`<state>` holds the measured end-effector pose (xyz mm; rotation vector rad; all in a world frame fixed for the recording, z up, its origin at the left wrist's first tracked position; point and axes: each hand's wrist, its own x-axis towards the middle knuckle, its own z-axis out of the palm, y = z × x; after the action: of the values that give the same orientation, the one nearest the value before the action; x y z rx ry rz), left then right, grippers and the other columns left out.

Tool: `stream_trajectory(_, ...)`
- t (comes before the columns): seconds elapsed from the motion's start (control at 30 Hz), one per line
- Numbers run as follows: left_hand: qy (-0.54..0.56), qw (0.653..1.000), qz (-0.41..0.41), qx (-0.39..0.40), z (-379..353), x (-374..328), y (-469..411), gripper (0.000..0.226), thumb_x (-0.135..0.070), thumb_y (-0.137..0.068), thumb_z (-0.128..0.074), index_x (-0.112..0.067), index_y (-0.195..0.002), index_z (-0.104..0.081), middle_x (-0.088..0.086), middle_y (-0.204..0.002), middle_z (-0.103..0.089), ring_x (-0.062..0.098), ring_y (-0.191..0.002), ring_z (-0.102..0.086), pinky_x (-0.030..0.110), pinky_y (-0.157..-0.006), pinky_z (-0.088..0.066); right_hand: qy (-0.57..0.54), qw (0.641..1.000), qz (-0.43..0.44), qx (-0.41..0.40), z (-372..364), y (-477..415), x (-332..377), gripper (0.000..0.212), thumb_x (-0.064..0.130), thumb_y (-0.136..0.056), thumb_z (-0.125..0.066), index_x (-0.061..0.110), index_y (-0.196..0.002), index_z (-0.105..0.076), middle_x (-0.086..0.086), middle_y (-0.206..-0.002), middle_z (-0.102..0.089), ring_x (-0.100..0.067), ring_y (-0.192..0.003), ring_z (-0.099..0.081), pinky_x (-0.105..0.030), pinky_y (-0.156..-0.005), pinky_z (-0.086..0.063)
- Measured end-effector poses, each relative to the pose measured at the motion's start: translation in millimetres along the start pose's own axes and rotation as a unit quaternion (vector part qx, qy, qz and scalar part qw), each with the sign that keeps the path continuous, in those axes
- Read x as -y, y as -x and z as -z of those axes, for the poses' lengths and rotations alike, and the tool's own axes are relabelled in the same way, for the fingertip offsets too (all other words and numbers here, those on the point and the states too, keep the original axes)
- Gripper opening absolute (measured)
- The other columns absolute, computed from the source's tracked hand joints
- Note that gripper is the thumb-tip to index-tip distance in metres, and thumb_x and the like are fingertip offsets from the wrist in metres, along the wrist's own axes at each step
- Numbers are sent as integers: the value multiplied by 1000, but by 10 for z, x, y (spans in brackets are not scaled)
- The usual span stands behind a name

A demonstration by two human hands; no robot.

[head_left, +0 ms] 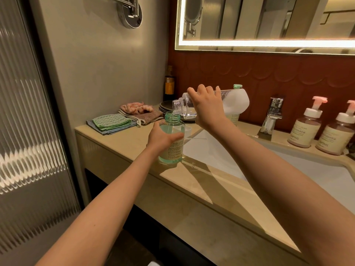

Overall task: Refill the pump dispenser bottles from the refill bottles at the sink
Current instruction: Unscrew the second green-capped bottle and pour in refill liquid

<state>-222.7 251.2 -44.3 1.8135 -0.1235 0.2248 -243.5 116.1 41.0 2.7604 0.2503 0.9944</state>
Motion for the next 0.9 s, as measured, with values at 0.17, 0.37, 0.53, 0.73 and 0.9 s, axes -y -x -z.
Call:
stream_trajectory(0.17,0,1000,0,-2,0,6,1,81,-25,-69,-80,-11,-135,-35,9,-128,-53,24,-113,-52,38,-94,-44,-1,1000,-1,-6,-11,7,6,61,-1,-77,-61,13,-131,-36,-13,-125,-43,-32,-116,-42,-55,-111,-18)
stream_trajectory(0.37,-2,1000,-1,-2,1,6,-1,81,-25,-70,-80,-12,-136,-35,8,-127,-53,23,-112,-52,35,-90,-44,-1,1000,-6,-2,-12,12,4,62,-1,-78,-60,14,-133,-34,-13,-127,-42,-31,-118,-41,-54,-111,-18)
stream_trajectory(0.53,-1,1000,-3,-4,3,2,5,80,-24,-70,-80,-11,-135,-36,8,-127,-53,23,-112,-52,34,-89,-44,-2,1000,-4,-8,-13,14,11,60,-2,-78,-60,13,-131,-36,-13,-126,-43,-32,-117,-41,-54,-111,-18)
stream_trajectory(0.73,-2,1000,-3,-1,5,-7,6,79,-25,-71,-79,-12,-135,-35,8,-128,-52,22,-111,-51,32,-87,-43,-5,1000,-5,-10,-17,10,10,61,-2,-78,-60,13,-131,-36,-13,-125,-43,-32,-117,-41,-54,-111,-18)
stream_trajectory(0.9,-1,1000,-4,1,4,-3,9,79,-25,-70,-80,-12,-135,-35,8,-127,-52,21,-109,-51,32,-86,-43,-6,1000,-11,-9,-39,3,17,60,-3,-77,-60,14,-130,-36,-13,-125,-43,-31,-116,-41,-54,-111,-18)
